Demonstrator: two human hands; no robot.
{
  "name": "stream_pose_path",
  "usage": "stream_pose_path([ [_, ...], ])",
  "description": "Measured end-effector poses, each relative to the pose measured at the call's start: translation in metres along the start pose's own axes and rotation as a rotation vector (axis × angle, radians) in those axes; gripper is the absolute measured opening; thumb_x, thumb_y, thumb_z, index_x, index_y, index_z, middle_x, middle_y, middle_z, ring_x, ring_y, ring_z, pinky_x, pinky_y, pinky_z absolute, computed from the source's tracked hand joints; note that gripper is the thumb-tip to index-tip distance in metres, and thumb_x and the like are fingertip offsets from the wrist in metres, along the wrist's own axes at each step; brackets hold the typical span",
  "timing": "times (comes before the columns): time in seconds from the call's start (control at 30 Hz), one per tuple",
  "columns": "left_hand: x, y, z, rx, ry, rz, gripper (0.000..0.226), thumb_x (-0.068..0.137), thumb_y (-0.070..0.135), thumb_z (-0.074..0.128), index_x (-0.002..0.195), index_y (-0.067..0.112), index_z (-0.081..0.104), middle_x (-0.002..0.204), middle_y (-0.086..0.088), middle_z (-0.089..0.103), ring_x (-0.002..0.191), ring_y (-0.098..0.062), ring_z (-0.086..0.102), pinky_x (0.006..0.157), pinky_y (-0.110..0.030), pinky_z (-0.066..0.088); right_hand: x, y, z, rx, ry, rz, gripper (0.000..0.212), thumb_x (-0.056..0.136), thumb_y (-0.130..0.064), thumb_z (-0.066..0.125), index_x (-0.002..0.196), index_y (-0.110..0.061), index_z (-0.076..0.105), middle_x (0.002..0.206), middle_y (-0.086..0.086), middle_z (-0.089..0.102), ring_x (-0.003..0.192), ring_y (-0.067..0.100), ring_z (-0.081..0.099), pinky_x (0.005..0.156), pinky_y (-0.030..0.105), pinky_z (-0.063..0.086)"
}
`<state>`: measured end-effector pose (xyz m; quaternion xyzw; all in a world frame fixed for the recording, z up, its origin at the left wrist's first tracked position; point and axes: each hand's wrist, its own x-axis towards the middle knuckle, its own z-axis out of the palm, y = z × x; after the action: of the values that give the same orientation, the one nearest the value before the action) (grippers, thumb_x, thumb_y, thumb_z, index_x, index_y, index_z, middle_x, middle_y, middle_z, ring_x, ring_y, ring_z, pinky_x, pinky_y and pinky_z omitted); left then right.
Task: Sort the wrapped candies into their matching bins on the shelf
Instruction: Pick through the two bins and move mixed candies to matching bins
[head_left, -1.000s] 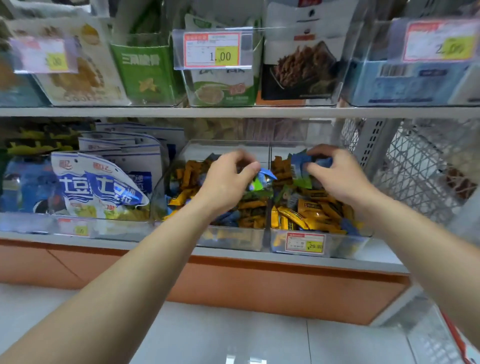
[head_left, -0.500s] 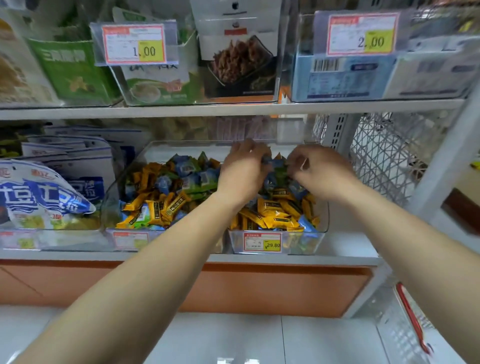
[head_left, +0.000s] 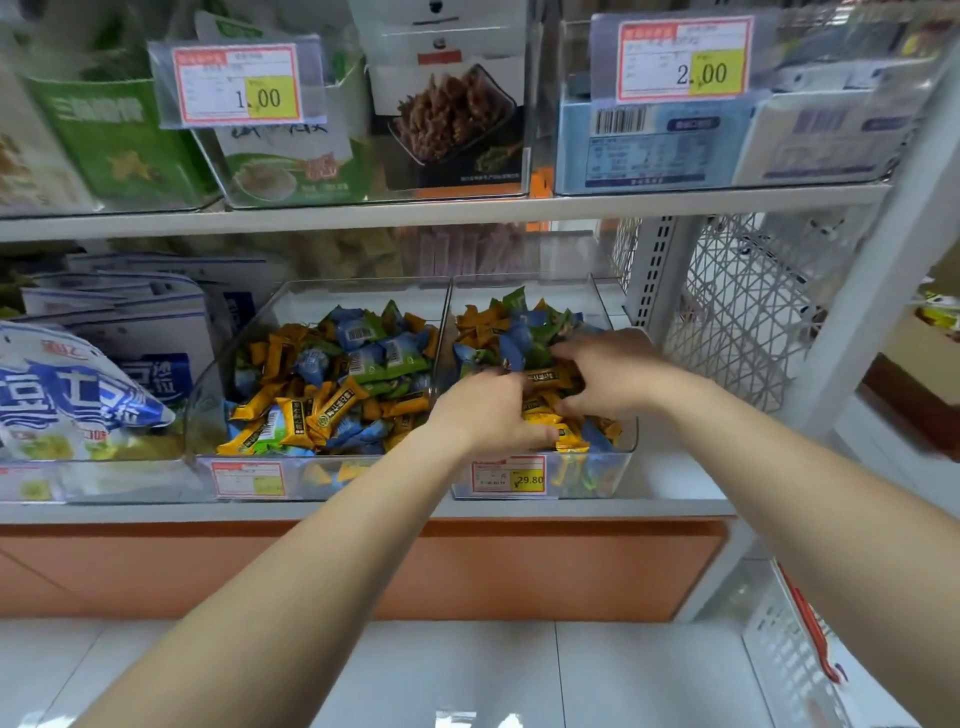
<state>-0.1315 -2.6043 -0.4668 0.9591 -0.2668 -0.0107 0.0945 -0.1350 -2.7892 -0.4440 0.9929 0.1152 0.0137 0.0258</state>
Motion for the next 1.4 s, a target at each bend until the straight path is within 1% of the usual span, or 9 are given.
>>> stream_pose_path([
  [0.17, 0.0, -0.003, 0.004, -0.027, -0.043, -0.007, 0.072, 0.077, 0.073, 0.062, 0.128, 0.022, 0.06, 0.123, -0.005, 0.06, 0.111, -0.025, 0.056, 0.089, -0.036, 0.047, 0.004, -0.002, -0.003, -0.043, -0.049, -0.027, 0.046, 0.077, -0.068, 0.061, 0.108, -0.034, 0.065, 0.094, -0.009, 0.066, 0.086, 0.019, 0.059, 0.076, 0.032, 0.045],
  [0.27, 0.001, -0.002, 0.003, -0.07, -0.036, -0.048, 0.066, 0.072, 0.068, 0.069, 0.116, 0.02, 0.058, 0.106, 0.002, 0.064, 0.095, -0.02, 0.06, 0.078, -0.036, 0.052, 0.003, -0.003, 0.0, 0.003, -0.051, -0.026, 0.037, 0.079, -0.06, 0.062, 0.106, -0.036, 0.065, 0.095, -0.009, 0.067, 0.092, 0.02, 0.06, 0.095, 0.038, 0.041],
  [0.43, 0.006, -0.004, 0.001, -0.239, -0.07, -0.089, 0.072, 0.067, 0.061, 0.079, 0.121, 0.022, 0.051, 0.099, 0.007, 0.056, 0.091, -0.017, 0.055, 0.066, -0.029, 0.041, 0.003, 0.0, -0.002, 0.08, -0.081, -0.01, 0.034, 0.078, -0.048, 0.06, 0.107, -0.031, 0.066, 0.096, -0.003, 0.069, 0.086, 0.02, 0.061, 0.082, 0.032, 0.044],
  [0.63, 0.006, -0.005, 0.001, -0.293, -0.109, -0.073, 0.074, 0.067, 0.06, 0.081, 0.122, 0.02, 0.051, 0.104, 0.006, 0.055, 0.094, -0.015, 0.054, 0.068, -0.026, 0.04, 0.003, -0.002, 0.0, 0.004, -0.071, -0.027, 0.041, 0.081, -0.057, 0.06, 0.114, -0.033, 0.064, 0.103, -0.004, 0.067, 0.099, 0.021, 0.057, 0.098, 0.043, 0.035],
  [0.83, 0.0, -0.003, -0.01, -0.243, -0.061, 0.01, 0.06, 0.072, 0.049, 0.08, 0.119, 0.025, 0.052, 0.1, 0.006, 0.06, 0.087, -0.012, 0.058, 0.072, -0.031, 0.052, 0.004, -0.006, -0.004, 0.052, -0.108, -0.037, 0.036, 0.074, -0.052, 0.068, 0.1, -0.027, 0.066, 0.085, -0.003, 0.066, 0.078, 0.019, 0.061, 0.063, 0.029, 0.043],
  [1.0, -0.007, -0.004, -0.022, -0.237, -0.028, 0.109, 0.044, 0.077, 0.033, 0.076, 0.118, 0.026, 0.059, 0.084, 0.01, 0.063, 0.074, -0.003, 0.059, 0.059, -0.018, 0.047, 0.002, -0.003, -0.003, 0.052, -0.103, -0.05, 0.029, 0.079, -0.054, 0.067, 0.091, -0.029, 0.06, 0.088, -0.004, 0.065, 0.085, 0.021, 0.058, 0.075, 0.032, 0.036],
  [1.1, -0.011, -0.003, -0.02, -0.238, -0.128, 0.09, 0.046, 0.084, 0.043, 0.071, 0.125, 0.028, 0.057, 0.098, 0.008, 0.064, 0.086, -0.01, 0.06, 0.072, -0.025, 0.051, 0.0, -0.007, -0.001, -0.007, -0.082, -0.052, 0.029, 0.077, -0.056, 0.068, 0.074, -0.028, 0.059, 0.078, -0.005, 0.063, 0.081, 0.021, 0.058, 0.071, 0.032, 0.033],
  [1.23, -0.018, 0.007, -0.012, -0.13, -0.108, 0.128, 0.062, 0.078, 0.071, 0.065, 0.128, 0.038, 0.051, 0.101, 0.015, 0.063, 0.091, -0.011, 0.059, 0.072, -0.029, 0.044, 0.0, -0.01, -0.004, -0.093, -0.079, -0.072, 0.027, 0.076, -0.06, 0.066, 0.087, -0.035, 0.065, 0.078, -0.007, 0.064, 0.079, 0.019, 0.059, 0.068, 0.03, 0.035],
  [1.4, -0.027, 0.006, -0.001, -0.348, 0.001, 0.126, 0.05, 0.081, 0.052, 0.075, 0.124, 0.036, 0.058, 0.106, 0.008, 0.068, 0.097, -0.014, 0.063, 0.083, -0.035, 0.053, 0.0, -0.007, -0.005, -0.053, -0.098, -0.086, 0.029, 0.075, -0.057, 0.066, 0.095, -0.036, 0.068, 0.082, -0.007, 0.066, 0.078, 0.017, 0.06, 0.066, 0.029, 0.043],
])
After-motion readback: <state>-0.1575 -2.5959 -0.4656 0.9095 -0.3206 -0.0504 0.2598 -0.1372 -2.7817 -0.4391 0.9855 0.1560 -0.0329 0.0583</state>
